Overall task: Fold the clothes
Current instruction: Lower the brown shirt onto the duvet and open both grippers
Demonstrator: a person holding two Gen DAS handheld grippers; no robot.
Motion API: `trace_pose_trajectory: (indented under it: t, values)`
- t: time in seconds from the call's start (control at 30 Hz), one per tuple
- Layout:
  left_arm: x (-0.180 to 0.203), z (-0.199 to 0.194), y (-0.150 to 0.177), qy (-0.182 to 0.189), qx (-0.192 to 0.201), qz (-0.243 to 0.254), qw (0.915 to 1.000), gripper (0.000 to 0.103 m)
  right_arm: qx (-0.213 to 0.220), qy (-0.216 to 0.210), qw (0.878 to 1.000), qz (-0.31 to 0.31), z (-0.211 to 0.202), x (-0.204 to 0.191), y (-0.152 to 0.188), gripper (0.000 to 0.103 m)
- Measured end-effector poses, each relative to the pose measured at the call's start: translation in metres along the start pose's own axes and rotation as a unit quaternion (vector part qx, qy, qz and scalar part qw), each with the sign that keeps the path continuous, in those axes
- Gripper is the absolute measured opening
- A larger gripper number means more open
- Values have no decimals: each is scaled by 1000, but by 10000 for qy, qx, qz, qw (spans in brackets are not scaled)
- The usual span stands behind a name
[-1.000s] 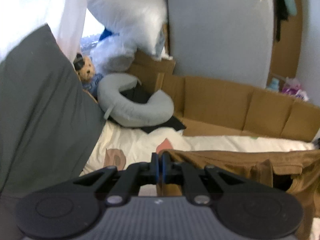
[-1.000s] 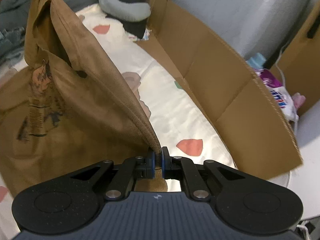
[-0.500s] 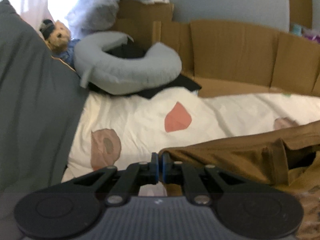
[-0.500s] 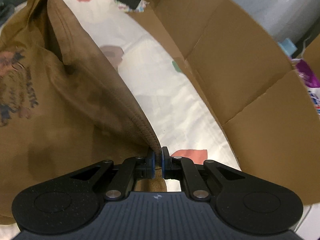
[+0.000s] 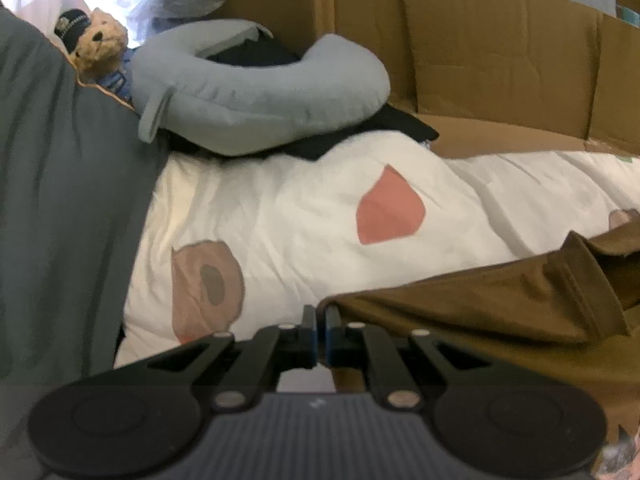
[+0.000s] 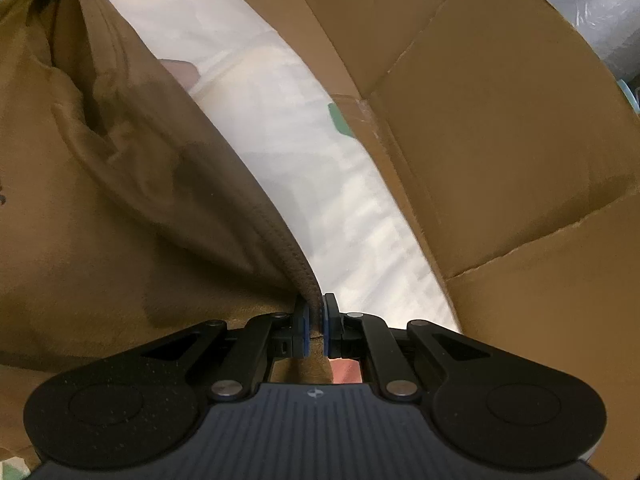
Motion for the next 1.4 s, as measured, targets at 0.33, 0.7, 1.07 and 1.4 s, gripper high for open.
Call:
trace_pose_trajectory:
  t: [0.33, 0.7, 1.07, 1.4]
  values:
    - [-17, -1, -14, -259, 85, -105, 9996, 3, -19, 286, 9995, -121, 9, 20, -44, 4]
    - [-21, 29, -15, -76, -169, -87, 9998, 4, -61, -23, 9996, -272, 55, 17, -74, 5]
    - [-16, 26, -23, 434, -346, 135, 9984, 29, 301, -565, 9977, -217, 6, 46, -69, 45]
    - [21, 15, -50, 1124, 39, 1286, 9853, 43, 1300, -1023, 9862, 2, -18, 25, -111, 45]
Point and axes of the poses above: each gripper's, at about its wrist camera, not at the fingertips, and z roughly the way its jaws point, x to its right, y to its underside, the point moved 9 cm from there along z, roughly the way its jaws point, and after that the axes turned 6 degrees about -x, right-handed, at the moved point
